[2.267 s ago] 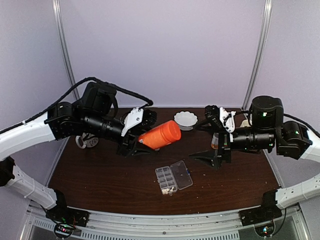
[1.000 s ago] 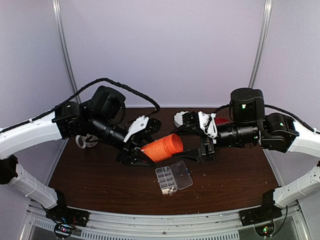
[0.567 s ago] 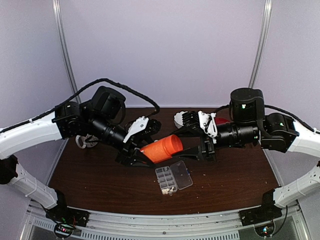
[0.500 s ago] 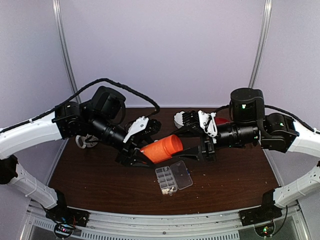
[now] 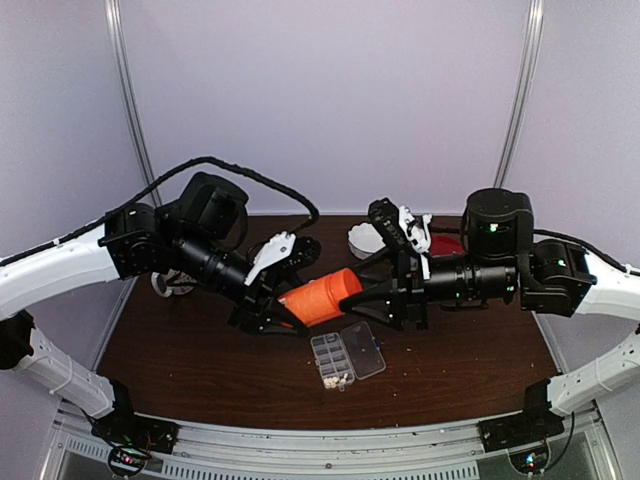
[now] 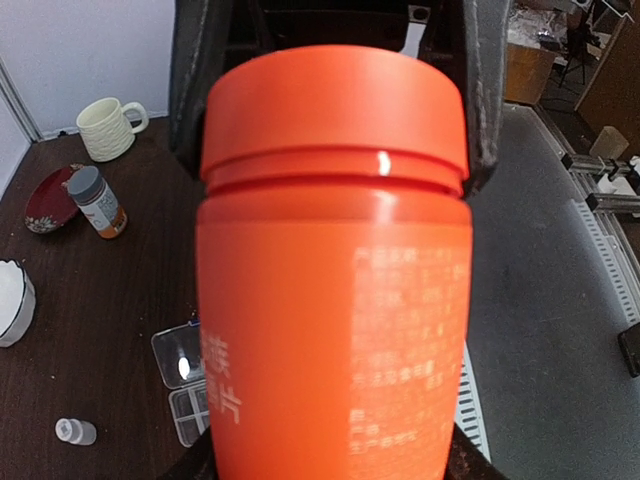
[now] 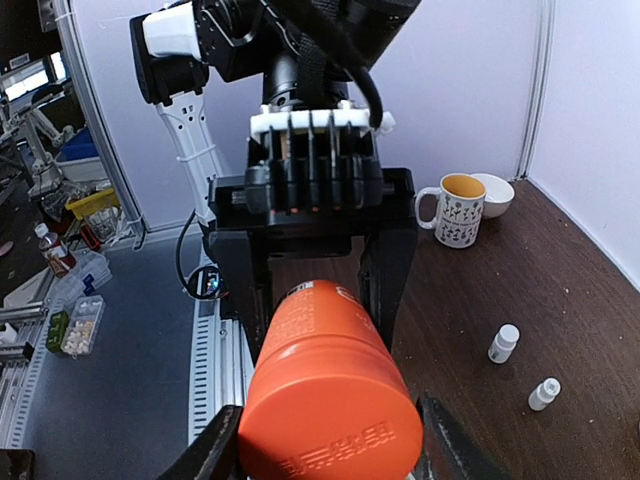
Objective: Sort the pills into containers
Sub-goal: Screw the lid of the pill bottle onto the pill bottle.
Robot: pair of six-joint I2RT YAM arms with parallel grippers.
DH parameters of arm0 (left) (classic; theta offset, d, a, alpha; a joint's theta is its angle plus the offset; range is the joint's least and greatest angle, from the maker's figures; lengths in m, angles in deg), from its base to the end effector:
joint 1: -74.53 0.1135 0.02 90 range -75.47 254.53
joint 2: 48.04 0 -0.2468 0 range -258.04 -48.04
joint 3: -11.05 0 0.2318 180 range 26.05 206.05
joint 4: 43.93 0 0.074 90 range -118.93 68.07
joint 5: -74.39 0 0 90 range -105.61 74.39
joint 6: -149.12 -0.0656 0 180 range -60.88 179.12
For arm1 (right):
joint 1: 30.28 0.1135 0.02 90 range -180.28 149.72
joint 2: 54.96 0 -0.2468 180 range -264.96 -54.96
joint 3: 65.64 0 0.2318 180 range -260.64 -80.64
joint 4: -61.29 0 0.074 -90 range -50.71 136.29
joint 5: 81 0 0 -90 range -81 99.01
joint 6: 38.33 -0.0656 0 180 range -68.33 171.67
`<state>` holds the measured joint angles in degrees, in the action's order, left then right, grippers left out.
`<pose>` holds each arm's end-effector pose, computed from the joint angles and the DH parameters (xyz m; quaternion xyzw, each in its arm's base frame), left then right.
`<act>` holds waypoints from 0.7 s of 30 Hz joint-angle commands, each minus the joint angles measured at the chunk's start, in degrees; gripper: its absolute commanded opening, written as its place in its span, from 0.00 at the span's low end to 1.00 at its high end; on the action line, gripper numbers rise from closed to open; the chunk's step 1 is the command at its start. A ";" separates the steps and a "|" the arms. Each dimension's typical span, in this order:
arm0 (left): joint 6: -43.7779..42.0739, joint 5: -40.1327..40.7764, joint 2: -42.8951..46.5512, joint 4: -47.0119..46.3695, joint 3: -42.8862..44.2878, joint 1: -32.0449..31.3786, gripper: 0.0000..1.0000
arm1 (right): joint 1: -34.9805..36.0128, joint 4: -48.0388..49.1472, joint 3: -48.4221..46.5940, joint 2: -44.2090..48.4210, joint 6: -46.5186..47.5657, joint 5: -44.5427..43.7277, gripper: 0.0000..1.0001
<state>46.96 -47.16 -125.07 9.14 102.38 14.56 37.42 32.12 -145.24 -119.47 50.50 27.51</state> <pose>0.1157 -0.2687 0.3299 0.6059 0.6323 -0.3927 0.2810 0.0831 0.2574 0.3635 -0.5096 0.5964 0.4479 0.4290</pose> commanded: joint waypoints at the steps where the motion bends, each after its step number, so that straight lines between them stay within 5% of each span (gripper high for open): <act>1: -1.84 13.37 0.19 -8.93 1.97 0.74 0.00 | 0.24 1.86 -1.25 0.44 -19.26 -6.76 0.16; 4: -1.54 13.12 0.17 -9.41 1.81 0.76 0.00 | 0.24 0.37 -1.67 -0.07 -18.81 -6.69 0.24; 6: -1.42 12.21 0.21 -9.63 1.64 0.74 0.00 | 0.28 0.37 -1.51 -0.01 -17.85 -6.44 0.49; 8: -1.24 11.54 0.27 -9.83 1.50 0.75 0.00 | 0.24 0.33 -1.40 0.36 -17.08 -7.35 0.87; 9: -1.23 11.34 0.30 -9.85 1.52 0.75 0.00 | 0.24 0.37 -1.26 0.64 -17.33 -8.88 0.98; 21: -1.45 6.59 0.46 -10.20 1.36 0.73 0.00 | 1.16 5.02 -0.48 -0.82 -13.97 -11.96 1.00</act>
<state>46.46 -37.76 -125.12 2.97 102.38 15.28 37.84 32.67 -145.96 -120.30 34.87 18.79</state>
